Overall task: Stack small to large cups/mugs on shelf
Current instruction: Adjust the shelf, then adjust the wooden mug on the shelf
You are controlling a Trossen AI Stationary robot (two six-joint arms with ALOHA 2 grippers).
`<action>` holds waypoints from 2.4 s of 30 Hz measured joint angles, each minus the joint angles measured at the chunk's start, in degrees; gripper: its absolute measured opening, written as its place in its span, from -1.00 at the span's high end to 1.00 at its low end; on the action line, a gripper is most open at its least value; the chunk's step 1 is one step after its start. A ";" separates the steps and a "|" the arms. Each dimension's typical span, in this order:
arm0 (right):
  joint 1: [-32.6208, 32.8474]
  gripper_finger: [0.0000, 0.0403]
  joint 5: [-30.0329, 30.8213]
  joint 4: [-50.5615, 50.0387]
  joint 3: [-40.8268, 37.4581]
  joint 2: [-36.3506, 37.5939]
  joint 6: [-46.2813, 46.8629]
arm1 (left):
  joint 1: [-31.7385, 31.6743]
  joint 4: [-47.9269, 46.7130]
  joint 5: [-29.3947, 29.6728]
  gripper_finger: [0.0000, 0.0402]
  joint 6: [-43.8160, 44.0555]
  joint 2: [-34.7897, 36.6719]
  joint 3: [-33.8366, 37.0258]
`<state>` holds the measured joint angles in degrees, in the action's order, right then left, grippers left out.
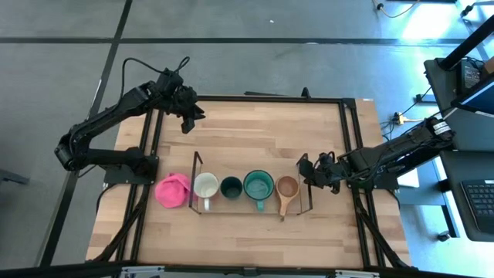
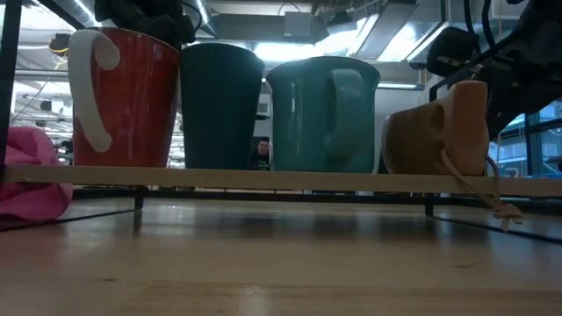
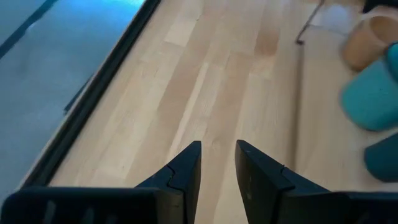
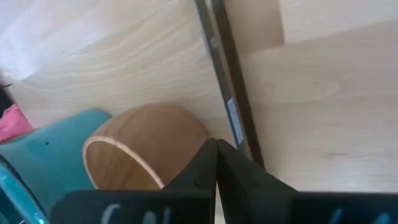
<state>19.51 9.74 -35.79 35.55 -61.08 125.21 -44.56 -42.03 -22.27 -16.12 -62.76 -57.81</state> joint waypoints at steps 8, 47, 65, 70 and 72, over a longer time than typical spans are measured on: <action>0.28 0.95 4.78 -3.58 -0.22 0.94 -0.71 | 0.01 0.03 -3.33 0.54 0.02 0.00 0.00; 8.28 0.95 5.77 -33.86 34.64 -7.80 -2.08 | 0.15 0.79 -4.64 0.54 0.24 0.00 -0.02; 11.20 0.95 12.68 -31.83 59.75 -32.88 -14.67 | 6.93 1.42 -5.69 0.54 0.87 0.00 -0.02; 12.10 0.95 11.89 -31.87 65.24 -39.94 -17.36 | 9.97 0.88 -5.95 0.54 1.03 0.00 -0.01; 12.69 0.95 11.27 -32.25 66.81 -42.58 -17.42 | 11.21 0.36 -5.95 0.54 1.03 0.00 -0.02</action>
<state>32.20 21.00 -68.05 102.36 -103.67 107.79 -33.35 -41.67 -28.23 -15.09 -62.76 -57.82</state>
